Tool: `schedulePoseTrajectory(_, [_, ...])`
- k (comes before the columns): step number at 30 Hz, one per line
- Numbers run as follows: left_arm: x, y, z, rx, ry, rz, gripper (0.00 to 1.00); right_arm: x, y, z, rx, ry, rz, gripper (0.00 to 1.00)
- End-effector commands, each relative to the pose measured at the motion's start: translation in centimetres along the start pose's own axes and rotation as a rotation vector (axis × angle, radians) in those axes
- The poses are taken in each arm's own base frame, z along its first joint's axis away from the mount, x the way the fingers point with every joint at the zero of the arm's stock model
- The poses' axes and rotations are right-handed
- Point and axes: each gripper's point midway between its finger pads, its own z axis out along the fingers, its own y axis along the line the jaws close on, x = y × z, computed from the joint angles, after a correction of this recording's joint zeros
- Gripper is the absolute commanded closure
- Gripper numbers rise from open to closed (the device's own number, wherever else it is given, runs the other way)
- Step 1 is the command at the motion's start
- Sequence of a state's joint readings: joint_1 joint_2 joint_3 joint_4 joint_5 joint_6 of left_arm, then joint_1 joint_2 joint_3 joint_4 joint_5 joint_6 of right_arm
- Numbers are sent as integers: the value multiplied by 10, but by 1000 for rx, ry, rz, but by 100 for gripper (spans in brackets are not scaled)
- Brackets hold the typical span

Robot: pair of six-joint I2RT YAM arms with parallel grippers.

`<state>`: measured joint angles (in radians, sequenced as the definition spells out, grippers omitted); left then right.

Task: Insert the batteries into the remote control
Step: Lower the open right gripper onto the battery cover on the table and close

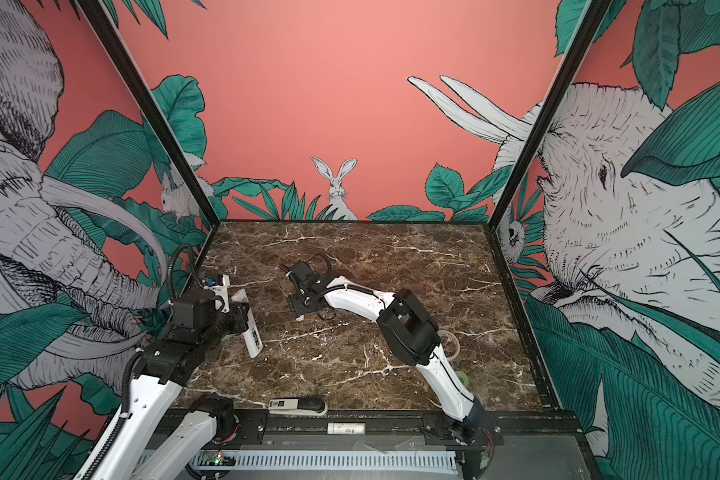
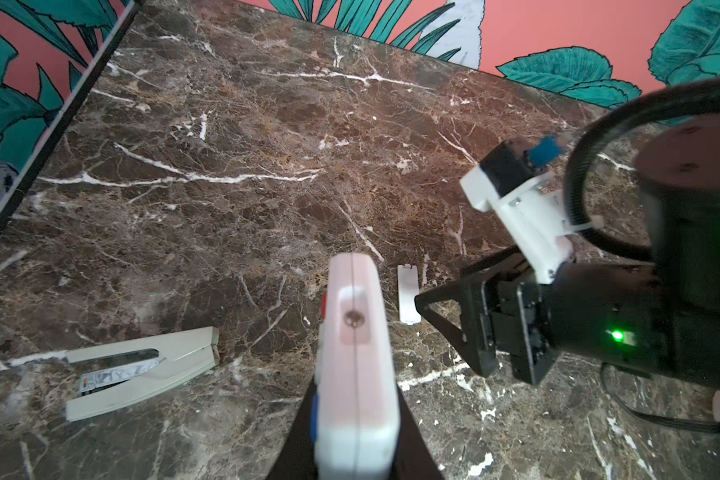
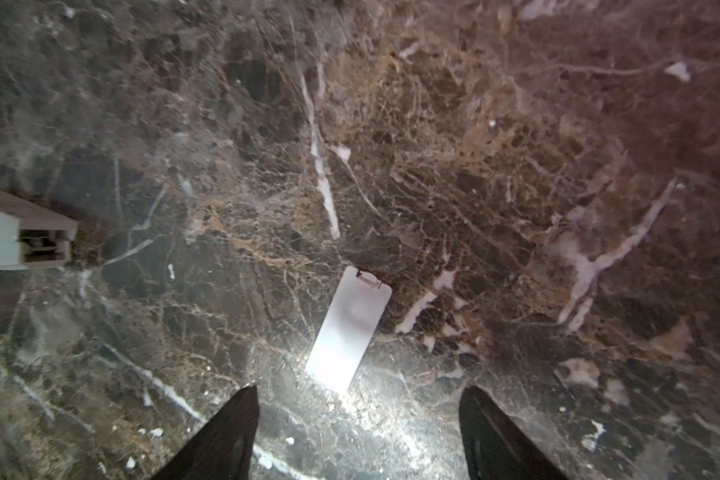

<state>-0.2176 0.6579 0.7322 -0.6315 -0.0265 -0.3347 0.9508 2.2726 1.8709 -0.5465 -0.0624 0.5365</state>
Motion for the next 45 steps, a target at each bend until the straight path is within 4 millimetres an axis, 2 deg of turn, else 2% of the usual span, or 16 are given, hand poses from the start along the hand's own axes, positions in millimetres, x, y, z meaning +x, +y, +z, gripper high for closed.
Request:
schedulePoseTrajectory(1, [-8, 2, -13, -12, -30, 49, 100, -2, 5, 1, 22, 7, 36, 24])
schedulePoseTrajectory(6, [-6, 2, -17, -1, -46, 54, 100, 3, 10, 19, 51, 52, 34, 26])
schedulePoseTrajectory(15, [-8, 3, -25, 4, -75, 56, 100, 6, -5, 40, 191, 95, 22, 31])
schedulePoseTrajectory(18, [-8, 2, -26, 8, -77, 56, 100, 7, -6, 45, 208, 101, 13, 36])
schedulePoseTrajectory(22, [-8, 1, -25, 14, -76, 56, 100, 6, -10, 51, 238, 106, -4, 50])
schedulePoseTrajectory(28, [-8, 0, -24, 21, -73, 55, 100, 7, -16, 54, 300, 118, -49, 54])
schedulePoseTrajectory(33, [-7, -3, -21, 36, -69, 54, 100, 10, -20, 50, 336, 122, -85, 65])
schedulePoseTrajectory(39, [-5, -12, -15, 86, -53, 53, 100, 9, -22, 39, 329, 107, -171, 71])
schedulePoseTrajectory(42, [-4, -22, -11, 144, -47, 55, 100, 15, -30, 30, 340, 117, -231, 74])
schedulePoseTrajectory(45, [-2, -36, -5, 226, -30, 54, 100, 29, -50, 17, 362, 137, -250, 76])
